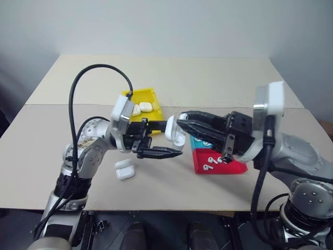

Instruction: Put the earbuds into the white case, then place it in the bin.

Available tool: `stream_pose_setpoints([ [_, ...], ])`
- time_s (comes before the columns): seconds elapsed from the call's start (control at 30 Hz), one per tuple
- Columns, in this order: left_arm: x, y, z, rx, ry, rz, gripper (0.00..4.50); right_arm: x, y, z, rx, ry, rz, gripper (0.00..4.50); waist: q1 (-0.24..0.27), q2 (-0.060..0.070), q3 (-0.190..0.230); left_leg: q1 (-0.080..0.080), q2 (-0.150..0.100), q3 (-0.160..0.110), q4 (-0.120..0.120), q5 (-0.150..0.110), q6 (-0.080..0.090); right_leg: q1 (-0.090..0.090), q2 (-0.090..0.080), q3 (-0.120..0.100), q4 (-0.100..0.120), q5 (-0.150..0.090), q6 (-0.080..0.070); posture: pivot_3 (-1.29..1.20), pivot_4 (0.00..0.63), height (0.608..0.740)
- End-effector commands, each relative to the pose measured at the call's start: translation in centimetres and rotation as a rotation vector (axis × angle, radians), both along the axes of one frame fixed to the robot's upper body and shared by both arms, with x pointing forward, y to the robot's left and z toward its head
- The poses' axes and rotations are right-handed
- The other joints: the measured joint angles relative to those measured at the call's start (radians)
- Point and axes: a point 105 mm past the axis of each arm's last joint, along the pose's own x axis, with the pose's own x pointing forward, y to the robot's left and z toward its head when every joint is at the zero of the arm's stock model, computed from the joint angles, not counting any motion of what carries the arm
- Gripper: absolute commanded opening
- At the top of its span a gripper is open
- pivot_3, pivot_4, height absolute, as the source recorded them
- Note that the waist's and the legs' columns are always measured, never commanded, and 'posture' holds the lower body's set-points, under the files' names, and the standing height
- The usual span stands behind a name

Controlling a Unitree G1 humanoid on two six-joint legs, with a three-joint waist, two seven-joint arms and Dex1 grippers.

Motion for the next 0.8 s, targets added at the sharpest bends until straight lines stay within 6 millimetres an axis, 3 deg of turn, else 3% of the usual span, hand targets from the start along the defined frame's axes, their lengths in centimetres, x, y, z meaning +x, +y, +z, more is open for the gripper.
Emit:
stream_pose_setpoints([
  [0.03,-0.3,-0.5,0.6,-0.012,-0.046,-0.019,2.76,-0.8,0.3,0.5,0.018,-0.04,0.023,0.65,0.001,0.0,0.0,0.0,0.0,0.0,0.0,0.0,0.0,0.0,0.0,0.0,0.0,0.0,0.0,0.0,0.15,0.74],
  [0.6,-0.3,-0.1,0.7,-0.026,-0.077,-0.004,2.76,0.4,-0.4,-2.3,-0.113,-0.006,-0.028,0.65,0.001,0.0,0.0,0.0,0.0,0.0,0.0,0.0,0.0,0.0,0.0,0.0,0.0,0.0,0.0,0.0,0.15,0.74],
  [0.63,-0.3,-0.1,0.7,-0.026,-0.079,-0.003,2.76,0.4,-0.4,-2.3,-0.114,-0.01,-0.022,1.35,0.002,0.0,0.0,0.0,0.0,0.0,0.0,0.0,0.0,0.0,0.0,0.0,0.0,0.0,0.0,0.0,0.15,0.74],
  [0.8,0.1,-0.1,0.8,-0.033,-0.085,0.01,2.76,0.1,-0.8,-1.8,-0.122,-0.024,-0.005,2.77,0.003,0.0,0.0,0.0,0.0,0.0,0.0,0.0,0.0,0.0,0.0,0.0,0.0,0.0,0.0,0.0,0.15,0.74],
])
